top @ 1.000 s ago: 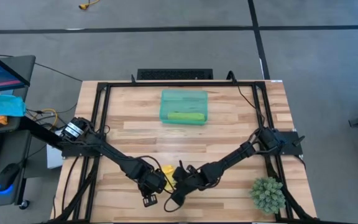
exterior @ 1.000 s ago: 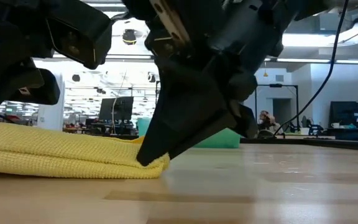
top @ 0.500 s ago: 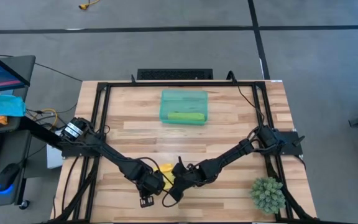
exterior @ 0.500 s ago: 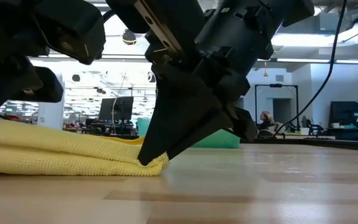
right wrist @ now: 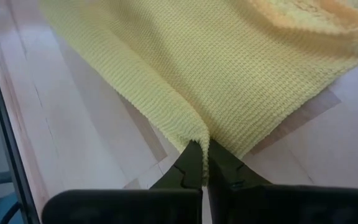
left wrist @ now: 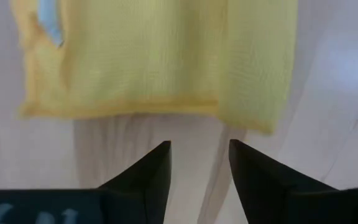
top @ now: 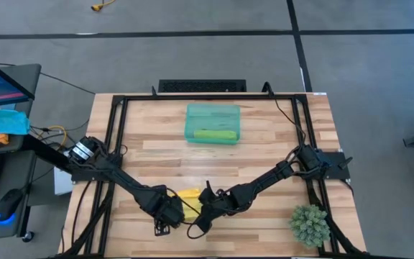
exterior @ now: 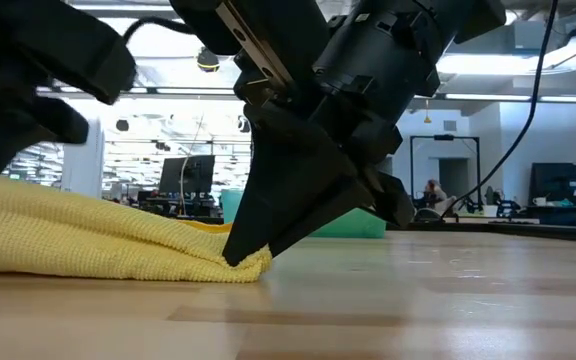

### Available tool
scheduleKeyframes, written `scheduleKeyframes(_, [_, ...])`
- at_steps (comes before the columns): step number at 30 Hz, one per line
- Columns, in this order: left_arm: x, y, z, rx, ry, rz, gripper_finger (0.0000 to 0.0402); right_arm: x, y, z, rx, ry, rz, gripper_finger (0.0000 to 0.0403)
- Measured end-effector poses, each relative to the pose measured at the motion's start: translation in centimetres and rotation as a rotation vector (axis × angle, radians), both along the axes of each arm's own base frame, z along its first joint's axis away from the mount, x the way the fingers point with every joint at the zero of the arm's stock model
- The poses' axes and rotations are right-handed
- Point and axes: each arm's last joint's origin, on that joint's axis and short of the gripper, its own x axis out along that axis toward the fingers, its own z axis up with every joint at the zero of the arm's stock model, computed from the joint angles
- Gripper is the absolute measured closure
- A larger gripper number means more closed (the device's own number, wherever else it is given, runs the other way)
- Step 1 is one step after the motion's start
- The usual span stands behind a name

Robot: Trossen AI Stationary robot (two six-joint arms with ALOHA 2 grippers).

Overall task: Roll microfiber towels into tight, uniform cylinder then place into a basket
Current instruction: Roll the folded yellow microfiber towel

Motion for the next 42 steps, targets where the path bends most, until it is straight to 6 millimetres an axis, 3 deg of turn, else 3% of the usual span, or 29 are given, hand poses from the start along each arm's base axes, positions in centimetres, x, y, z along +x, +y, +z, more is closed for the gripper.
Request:
scheduleKeyframes(6, [-1.2, -2.2, 1.9, 0.129, -0.052, -0.058, 0.0250, 0.0, 0.0, 0.0, -0.001, 0.000, 0.000, 0.0388])
scheduleKeyframes(11, [-2.3, -5.7, 3.3, 0.202, -0.285, -0.222, 0.0250, 0.0, 0.0, 0.0, -0.001, 0.000, -0.001, 0.0383])
scheduleKeyframes(17, [-2.4, -8.4, 2.8, 0.212, -0.533, -0.374, 0.0250, 0.0, 0.0, 0.0, -0.001, 0.000, -0.001, 0.0386])
scheduleKeyframes(25, [-1.2, -5.9, 0.4, 0.304, -0.488, -0.329, 0.0251, 0.0, 0.0, -0.1, -0.001, -0.001, 0.000, 0.0388])
scheduleKeyframes(32, [-1.4, -3.5, -1.7, 0.328, -0.397, -0.236, 0.0251, 0.0, 0.0, -0.1, -0.002, -0.001, 0.002, 0.0380])
scheduleKeyframes(42, [-1.8, -3.4, -3.1, 0.234, -0.425, -0.186, 0.0251, -0.1, 0.3, -0.1, -0.016, -0.017, 0.021, 0.0368])
